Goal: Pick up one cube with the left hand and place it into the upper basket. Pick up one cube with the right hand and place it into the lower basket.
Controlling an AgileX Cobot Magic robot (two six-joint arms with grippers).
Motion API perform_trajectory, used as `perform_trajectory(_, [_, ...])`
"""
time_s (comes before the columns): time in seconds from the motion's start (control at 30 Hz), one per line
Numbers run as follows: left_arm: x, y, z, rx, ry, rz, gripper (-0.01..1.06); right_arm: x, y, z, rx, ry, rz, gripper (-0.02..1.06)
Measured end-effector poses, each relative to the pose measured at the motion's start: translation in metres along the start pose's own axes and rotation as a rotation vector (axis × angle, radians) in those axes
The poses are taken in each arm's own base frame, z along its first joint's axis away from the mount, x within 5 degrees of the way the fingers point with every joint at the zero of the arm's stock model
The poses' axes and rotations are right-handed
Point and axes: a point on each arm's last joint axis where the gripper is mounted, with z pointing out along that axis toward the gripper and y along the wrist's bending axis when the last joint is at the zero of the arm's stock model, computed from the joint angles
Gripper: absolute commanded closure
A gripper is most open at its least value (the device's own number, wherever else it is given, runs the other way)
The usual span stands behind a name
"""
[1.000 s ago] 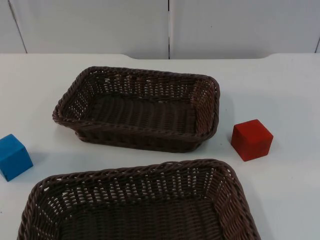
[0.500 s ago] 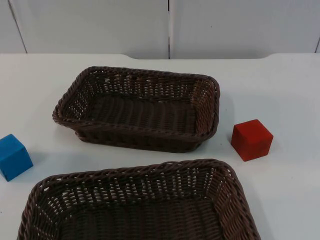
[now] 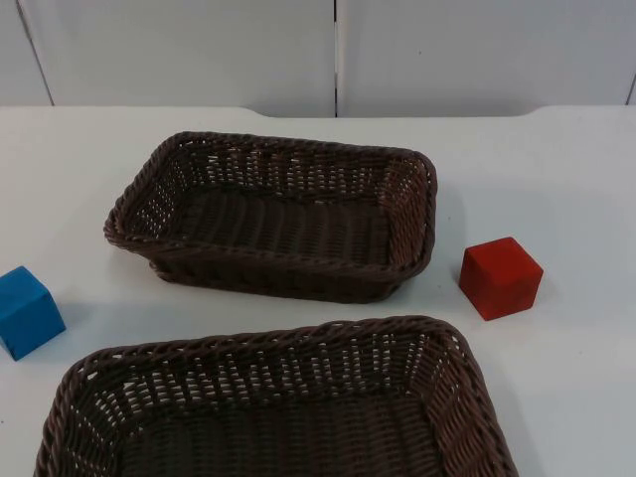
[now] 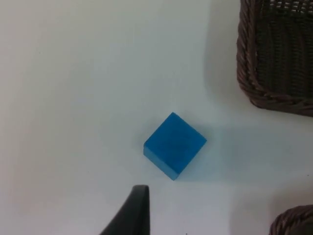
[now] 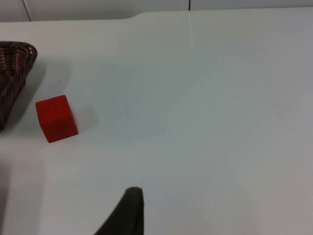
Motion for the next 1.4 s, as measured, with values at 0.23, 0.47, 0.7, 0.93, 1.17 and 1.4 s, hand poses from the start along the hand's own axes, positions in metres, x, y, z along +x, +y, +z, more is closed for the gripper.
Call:
perform_trajectory(0.23, [-0.017, -0.002, 0.019, 0.022, 0.034, -0.040, 0.00, 0.000, 0.000, 0.000, 0.000, 0.000, -0.002, -0.01])
perform_trajectory(0.47, [-0.019, -0.001, 0.048, 0.025, 0.095, -0.076, 0.00, 0.000, 0.000, 0.000, 0.000, 0.000, -0.004, -0.01])
perform_trajectory(0.7, [-0.017, 0.001, 0.073, 0.025, 0.154, -0.107, 0.02, 0.000, 0.000, 0.000, 0.000, 0.000, -0.005, -0.01])
perform_trajectory(0.93, [-0.018, 0.000, 0.093, 0.038, 0.144, -0.228, 0.04, 0.000, 0.000, 0.000, -0.002, 0.000, -0.007, -0.01])
perform_trajectory(1.17, [-0.020, -0.001, 0.101, 0.059, 0.125, -0.338, 0.04, 0.000, 0.000, 0.000, -0.002, 0.000, -0.007, -0.01])
perform_trajectory(1.4, [-0.014, -0.001, 0.115, 0.055, 0.170, -0.433, 0.04, 0.000, 0.000, 0.000, -0.002, 0.000, -0.007, -0.01])
